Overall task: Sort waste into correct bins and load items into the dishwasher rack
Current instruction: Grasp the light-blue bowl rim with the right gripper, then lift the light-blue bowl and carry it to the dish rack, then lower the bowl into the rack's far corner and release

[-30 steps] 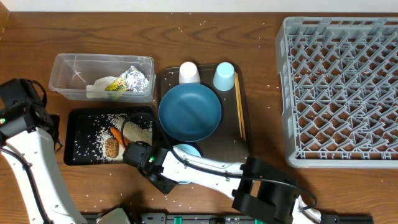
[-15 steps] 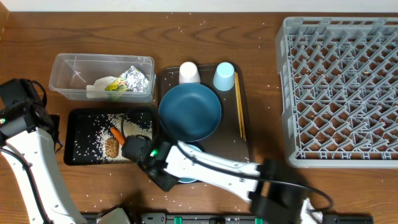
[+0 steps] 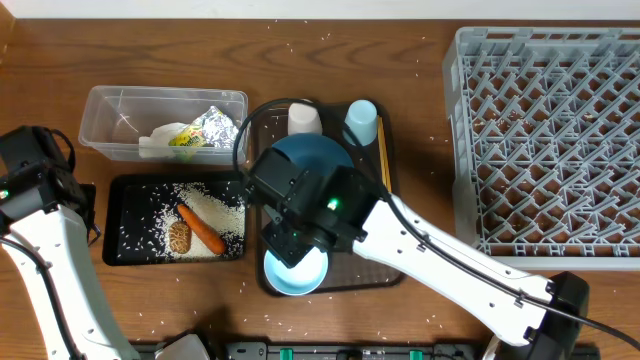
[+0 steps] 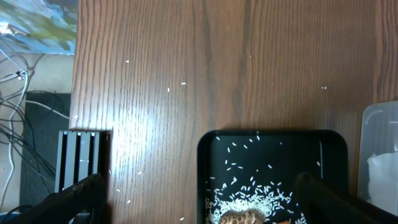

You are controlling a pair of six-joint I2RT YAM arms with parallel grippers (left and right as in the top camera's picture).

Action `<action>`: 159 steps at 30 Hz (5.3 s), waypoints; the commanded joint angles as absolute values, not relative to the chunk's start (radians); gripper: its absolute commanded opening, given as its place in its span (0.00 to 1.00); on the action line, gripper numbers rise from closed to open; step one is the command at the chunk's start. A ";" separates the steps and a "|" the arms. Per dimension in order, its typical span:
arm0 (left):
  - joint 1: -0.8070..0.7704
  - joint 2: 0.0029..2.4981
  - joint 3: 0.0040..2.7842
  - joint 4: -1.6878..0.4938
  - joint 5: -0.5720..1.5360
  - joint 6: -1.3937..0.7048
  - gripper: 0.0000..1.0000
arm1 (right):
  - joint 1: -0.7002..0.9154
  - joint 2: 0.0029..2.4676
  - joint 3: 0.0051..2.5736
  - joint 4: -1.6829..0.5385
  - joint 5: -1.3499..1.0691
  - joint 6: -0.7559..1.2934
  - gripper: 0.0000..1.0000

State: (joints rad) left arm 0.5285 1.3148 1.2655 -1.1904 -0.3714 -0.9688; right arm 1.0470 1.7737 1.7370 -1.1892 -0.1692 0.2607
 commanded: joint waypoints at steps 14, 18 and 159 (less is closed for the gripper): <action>0.533 1.313 1.264 -1.196 -0.377 -0.974 0.98 | 1.179 2.093 1.631 -1.055 -0.181 0.276 0.25; 0.533 1.313 1.264 -1.196 -0.377 -0.974 0.98 | 1.179 2.138 1.631 -1.055 -0.176 0.284 0.24; 0.533 1.313 1.264 -1.196 -0.377 -0.974 0.98 | -0.529 2.194 1.982 -0.885 -1.326 -0.222 0.01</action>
